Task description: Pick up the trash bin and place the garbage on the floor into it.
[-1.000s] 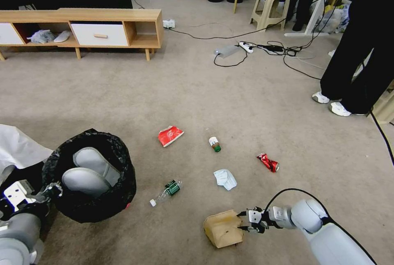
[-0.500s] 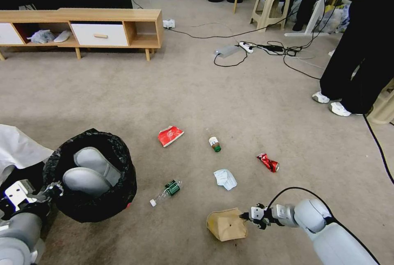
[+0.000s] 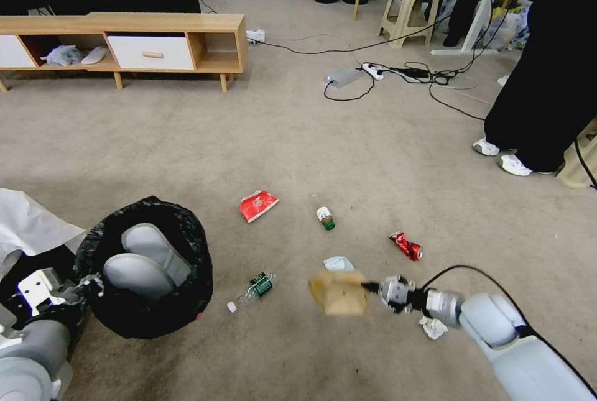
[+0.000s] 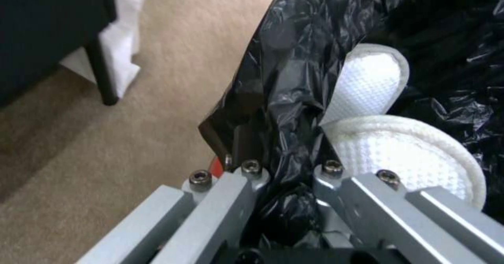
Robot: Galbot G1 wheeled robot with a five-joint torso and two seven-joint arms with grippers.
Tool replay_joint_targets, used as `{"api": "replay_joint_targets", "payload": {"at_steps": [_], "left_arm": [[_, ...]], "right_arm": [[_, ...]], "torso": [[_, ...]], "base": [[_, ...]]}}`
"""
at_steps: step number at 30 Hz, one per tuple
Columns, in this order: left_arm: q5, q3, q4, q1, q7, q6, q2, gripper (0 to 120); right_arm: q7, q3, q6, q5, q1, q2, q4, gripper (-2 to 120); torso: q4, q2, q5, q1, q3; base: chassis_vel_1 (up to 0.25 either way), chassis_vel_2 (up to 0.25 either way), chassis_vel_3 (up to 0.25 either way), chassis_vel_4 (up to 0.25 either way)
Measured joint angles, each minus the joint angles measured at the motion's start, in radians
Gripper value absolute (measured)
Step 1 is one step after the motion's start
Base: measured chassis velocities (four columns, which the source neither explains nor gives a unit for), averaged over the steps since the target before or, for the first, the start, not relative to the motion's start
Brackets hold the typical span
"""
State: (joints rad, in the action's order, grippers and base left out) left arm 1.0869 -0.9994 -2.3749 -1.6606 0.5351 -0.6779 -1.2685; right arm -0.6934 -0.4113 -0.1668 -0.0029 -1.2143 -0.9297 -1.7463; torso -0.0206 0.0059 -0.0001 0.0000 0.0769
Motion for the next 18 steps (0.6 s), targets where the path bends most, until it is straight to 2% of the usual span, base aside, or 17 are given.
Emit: {"api": "replay_joint_targets", "payload": {"at_steps": [3, 5, 6, 8, 10, 11, 12, 14, 15, 18], "left_arm": [[-0.003, 0.027, -0.008, -0.012, 0.004, -0.006, 0.020, 4], [-0.005, 0.072, -0.026, -0.021, 0.011, -0.019, 0.043, 4], [-0.005, 0.072, -0.026, -0.021, 0.011, -0.019, 0.043, 4], [-0.008, 0.111, -0.045, -0.022, 0.021, -0.032, 0.058, 4], [-0.008, 0.120, -0.049, -0.022, 0.023, -0.035, 0.061, 4], [-0.013, 0.151, -0.061, -0.026, 0.028, -0.044, 0.072, 4], [-0.013, 0.151, -0.061, -0.026, 0.028, -0.044, 0.072, 4], [-0.033, 0.189, -0.069, -0.028, 0.030, -0.050, 0.080, 4], [-0.033, 0.189, -0.069, -0.028, 0.030, -0.050, 0.080, 4], [-0.079, 0.259, -0.072, -0.025, 0.031, -0.054, 0.082, 4]], "right_arm": [[0.013, -0.011, 0.000, 0.065, 0.001, 0.010, -0.044, 0], [0.018, -0.029, -0.003, 0.173, 0.011, 0.021, -0.114, 0], [0.018, -0.029, -0.003, 0.173, 0.011, 0.021, -0.114, 0], [0.028, -0.038, -0.010, 0.286, 0.023, 0.028, -0.169, 0], [0.031, -0.039, -0.013, 0.307, 0.026, 0.028, -0.178, 0], [0.044, -0.041, -0.022, 0.390, 0.034, 0.029, -0.211, 0], [0.044, -0.041, -0.022, 0.390, 0.034, 0.029, -0.211, 0], [0.055, -0.039, -0.026, 0.469, 0.045, 0.028, -0.236, 0], [0.055, -0.039, -0.026, 0.469, 0.045, 0.028, -0.236, 0], [0.063, -0.017, -0.023, 0.558, 0.072, 0.018, -0.266, 0]], "torso": [[0.0000, 0.000, 0.0000, 0.000, 0.000], [-0.0001, 0.000, 0.0001, 0.000, 0.000], [-0.0001, 0.000, 0.0001, 0.000, 0.000], [-0.0001, 0.000, 0.0000, 0.000, 0.000], [-0.0001, 0.000, 0.0000, 0.000, 0.000], [-0.0002, 0.000, 0.0000, 0.000, 0.000], [-0.0002, 0.000, 0.0000, 0.000, 0.000], [-0.0002, 0.000, 0.0000, 0.000, 0.000], [-0.0002, 0.000, 0.0000, 0.000, 0.000], [-0.0001, 0.000, 0.0000, 0.000, 0.000]], "base": [[0.000, 0.000, 0.000, 0.000], [0.000, 0.000, 0.000, 0.000], [0.000, 0.000, 0.000, 0.000], [0.000, 0.000, 0.000, 0.000], [0.000, 0.000, 0.000, 0.000], [0.000, 0.000, 0.000, 0.000], [0.000, 0.000, 0.000, 0.000], [0.000, 0.000, 0.000, 0.000], [0.000, 0.000, 0.000, 0.000], [0.000, 0.000, 0.000, 0.000]]}}
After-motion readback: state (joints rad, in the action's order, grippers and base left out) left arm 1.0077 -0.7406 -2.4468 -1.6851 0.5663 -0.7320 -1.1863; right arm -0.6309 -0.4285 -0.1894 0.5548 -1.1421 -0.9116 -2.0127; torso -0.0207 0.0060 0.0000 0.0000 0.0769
